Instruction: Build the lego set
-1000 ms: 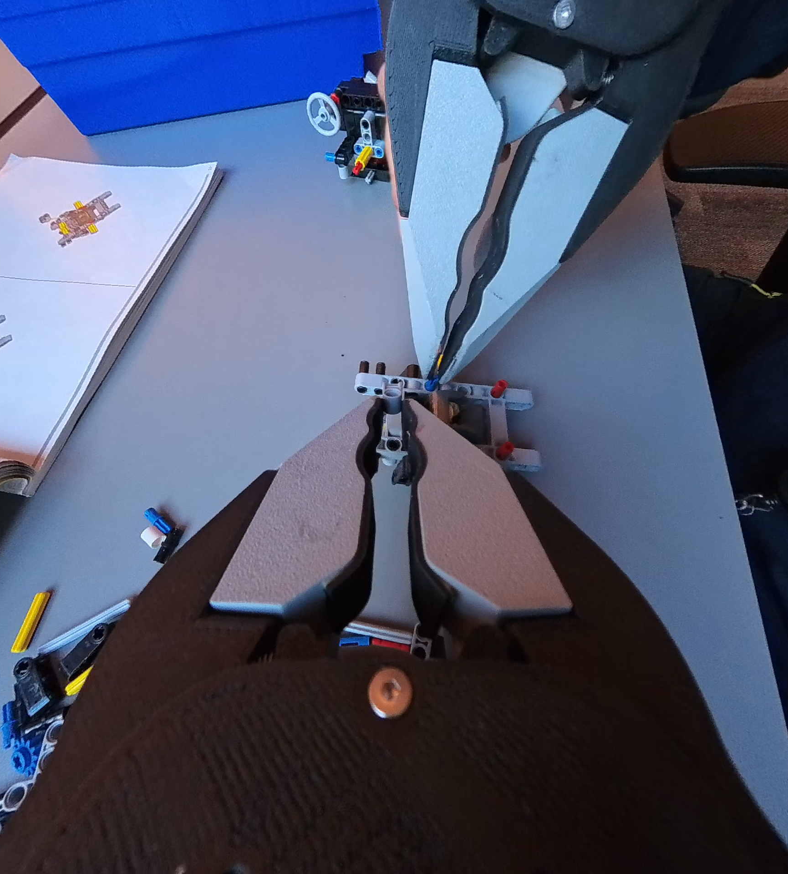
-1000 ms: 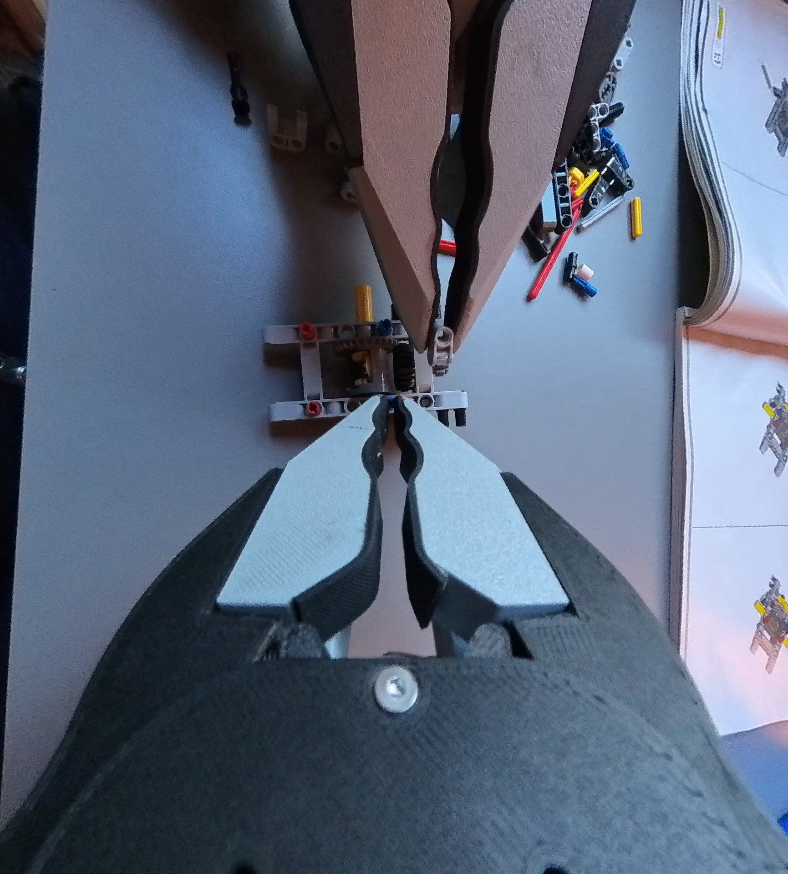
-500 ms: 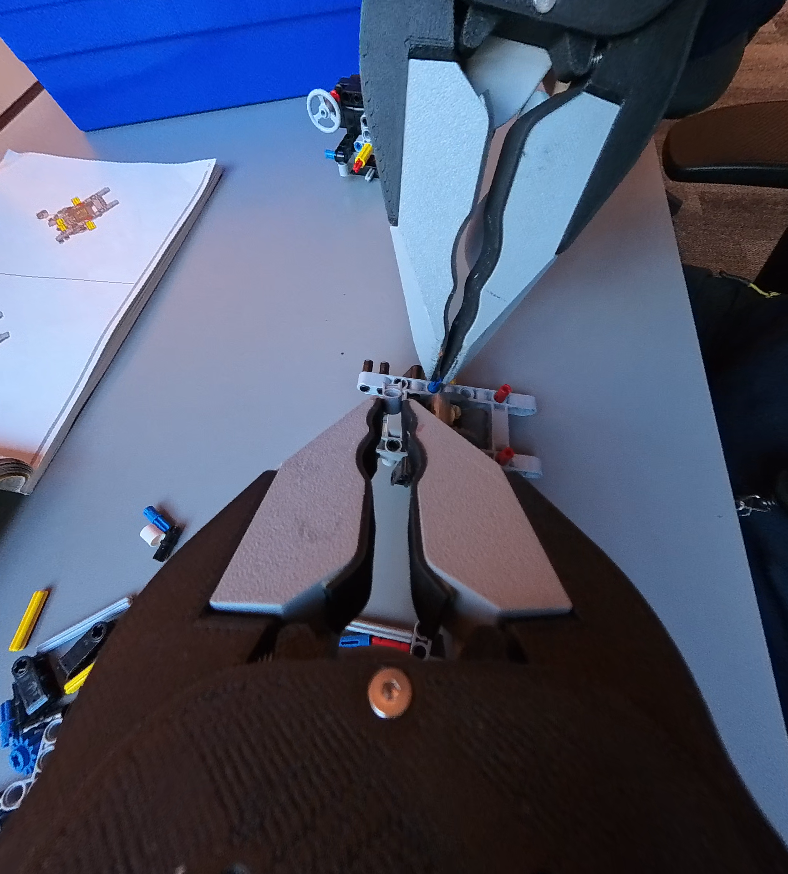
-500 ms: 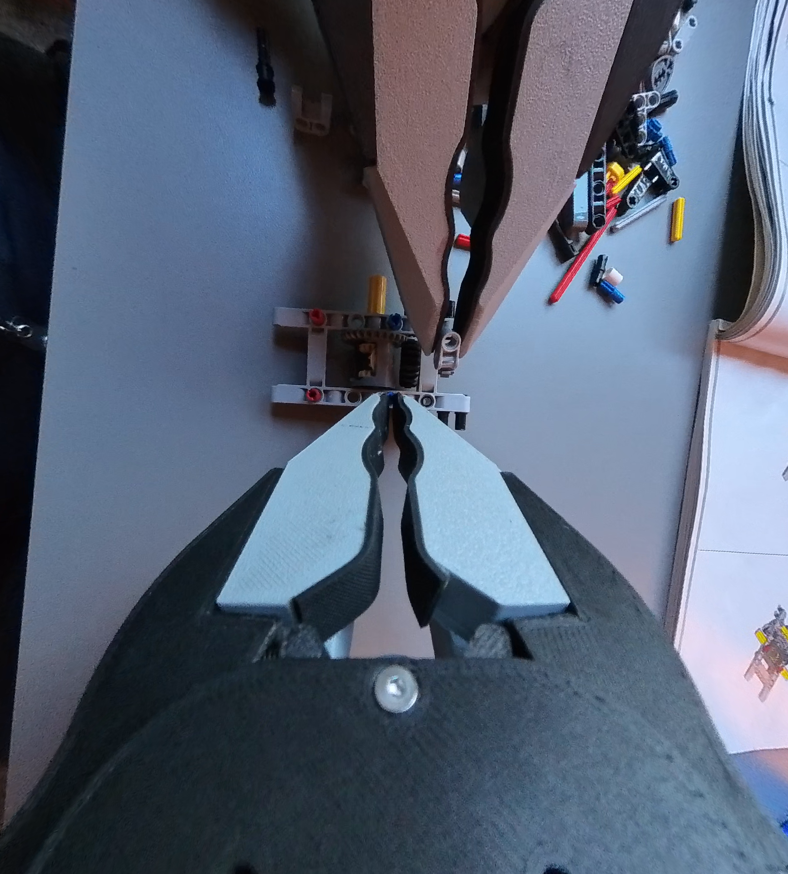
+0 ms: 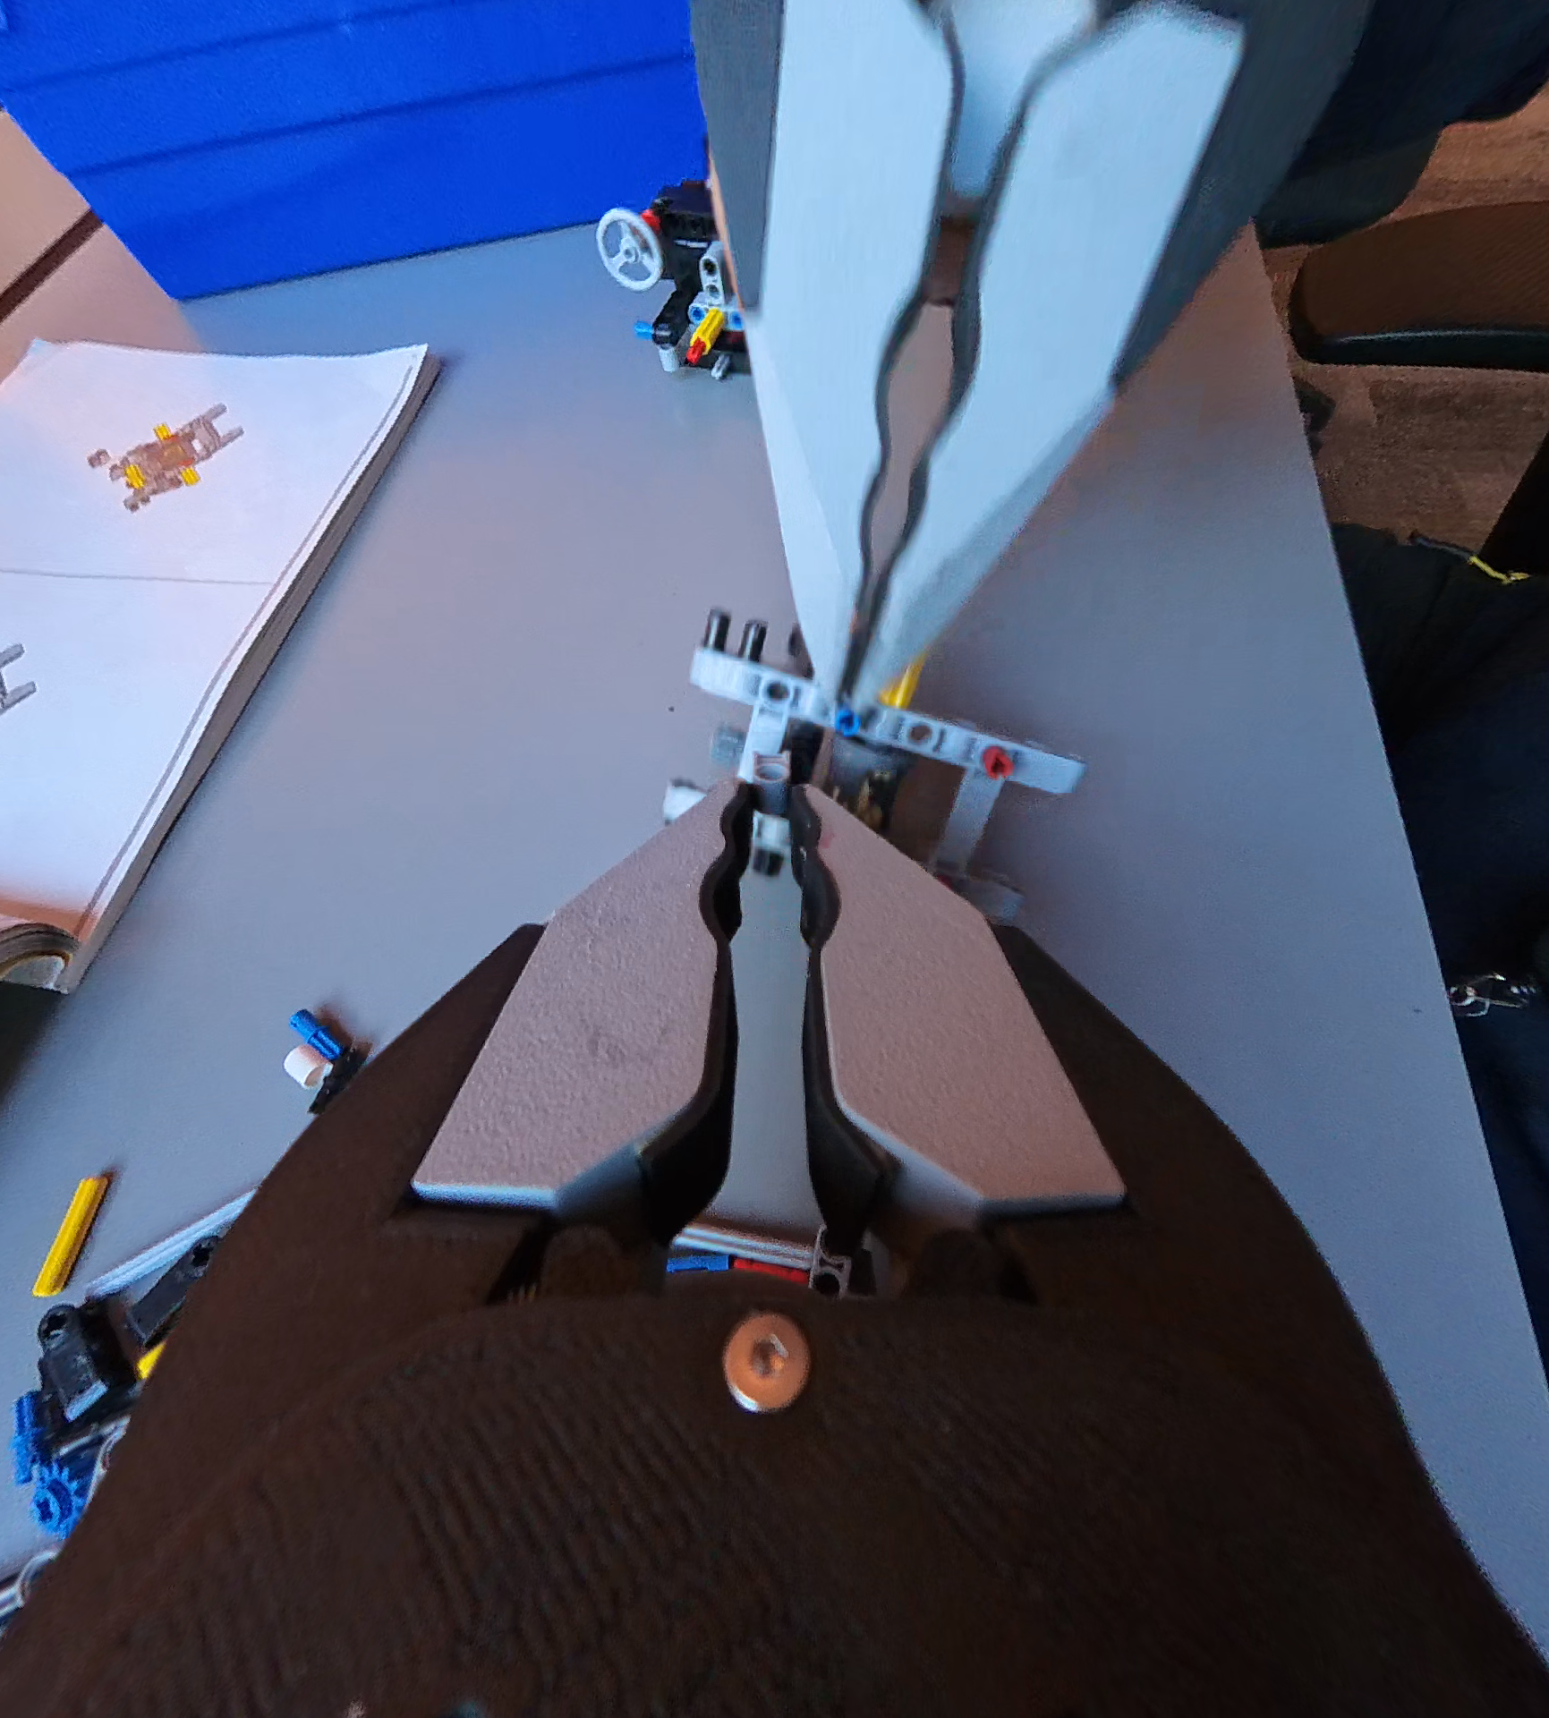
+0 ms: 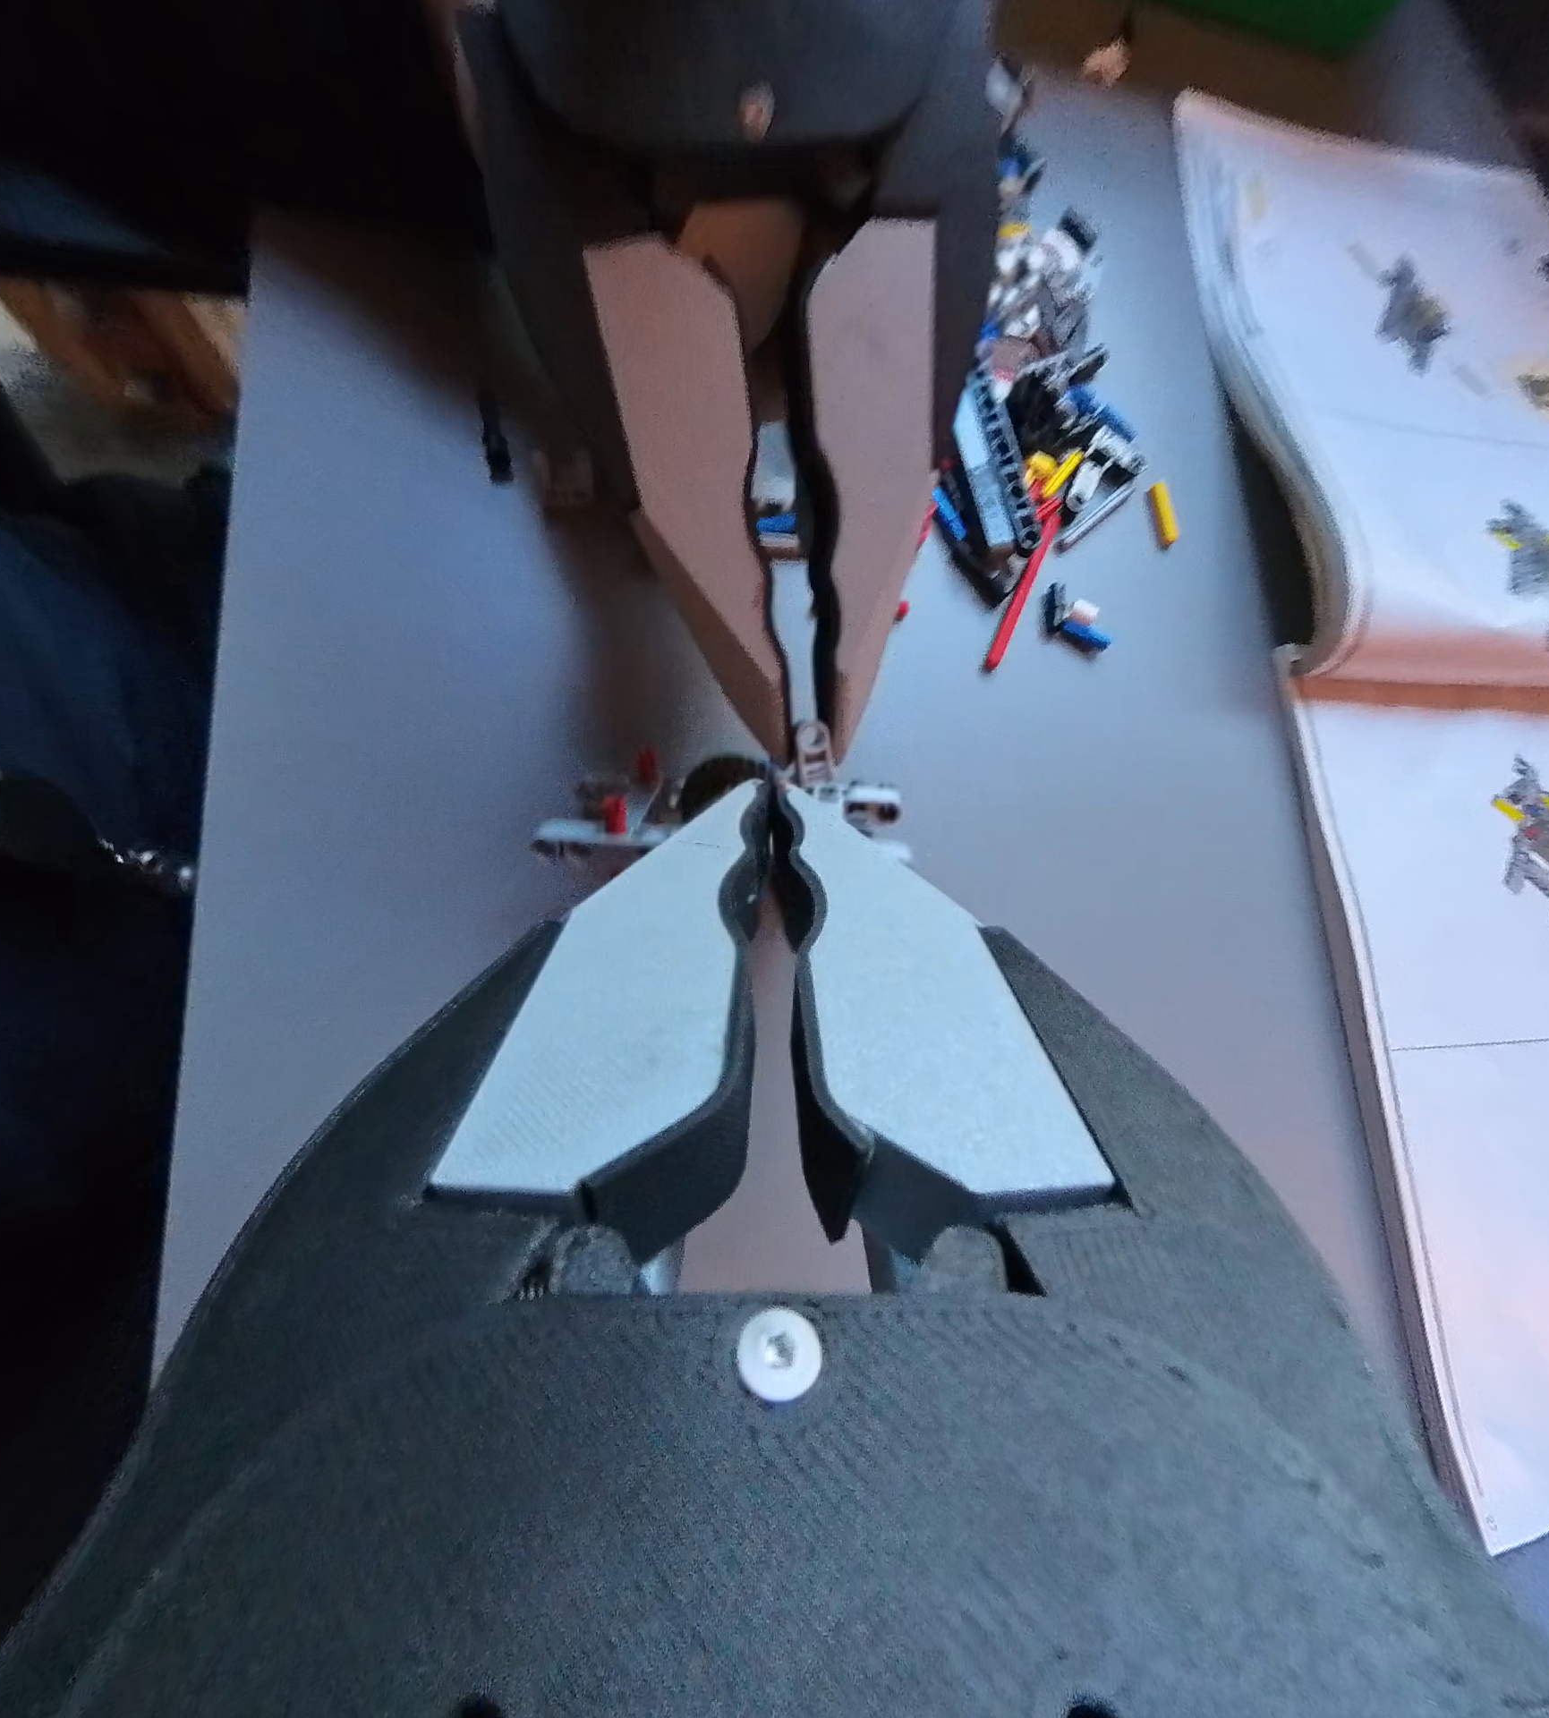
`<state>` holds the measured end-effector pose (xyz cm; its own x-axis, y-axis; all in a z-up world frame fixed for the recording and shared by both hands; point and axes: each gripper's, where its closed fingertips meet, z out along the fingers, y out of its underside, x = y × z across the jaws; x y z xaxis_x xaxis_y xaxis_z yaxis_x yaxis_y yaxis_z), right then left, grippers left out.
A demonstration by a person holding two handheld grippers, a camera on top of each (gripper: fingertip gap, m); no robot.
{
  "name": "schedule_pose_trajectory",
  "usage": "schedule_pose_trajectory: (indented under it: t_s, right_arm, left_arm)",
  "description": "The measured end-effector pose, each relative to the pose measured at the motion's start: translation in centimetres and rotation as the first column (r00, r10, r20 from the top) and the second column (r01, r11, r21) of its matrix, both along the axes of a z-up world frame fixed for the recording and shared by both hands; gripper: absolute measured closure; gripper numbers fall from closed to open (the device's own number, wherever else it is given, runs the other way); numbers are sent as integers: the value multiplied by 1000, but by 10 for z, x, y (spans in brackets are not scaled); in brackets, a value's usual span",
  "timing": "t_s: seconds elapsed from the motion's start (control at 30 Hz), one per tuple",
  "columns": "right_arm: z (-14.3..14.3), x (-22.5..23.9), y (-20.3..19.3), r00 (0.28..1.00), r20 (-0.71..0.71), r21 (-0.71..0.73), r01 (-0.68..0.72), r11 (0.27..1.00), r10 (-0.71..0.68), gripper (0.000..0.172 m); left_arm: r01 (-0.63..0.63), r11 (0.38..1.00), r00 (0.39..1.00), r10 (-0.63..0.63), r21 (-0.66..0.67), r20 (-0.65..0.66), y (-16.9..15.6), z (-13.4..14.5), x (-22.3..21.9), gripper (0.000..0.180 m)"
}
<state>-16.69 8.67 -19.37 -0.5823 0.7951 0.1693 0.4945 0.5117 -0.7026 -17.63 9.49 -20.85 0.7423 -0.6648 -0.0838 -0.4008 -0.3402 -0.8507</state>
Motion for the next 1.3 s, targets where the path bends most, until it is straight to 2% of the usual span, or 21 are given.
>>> schedule_pose_trajectory:
  t_s: [0.13, 0.3, 0.5, 0.83, 1.3]
  right_arm:
    - [15, -1, 5, 996, -83, -43, 24, 999, -27, 172]
    - [6, 0, 4, 995, -90, -66, 42, 997, -47, 166]
    - [13, 6, -8, 990, -138, -30, -24, 999, 19, 165]
    - [19, 15, -18, 981, -164, 7, -108, 994, 108, 167]
    - [39, 22, -22, 964, -242, -14, -119, 993, 112, 167]
  left_arm:
    - [29, 999, 1000, -29, 42, -4, -1, 4, 5, 176]
    - [75, 992, 997, -73, 102, -21, -5, 9, 14, 176]
    - [120, 977, 993, -122, 178, -1, -9, 21, 24, 176]
    - [183, 959, 982, -190, 215, 13, -18, 28, 34, 176]
    - [200, 932, 967, -237, 302, 93, -24, 50, 41, 177]
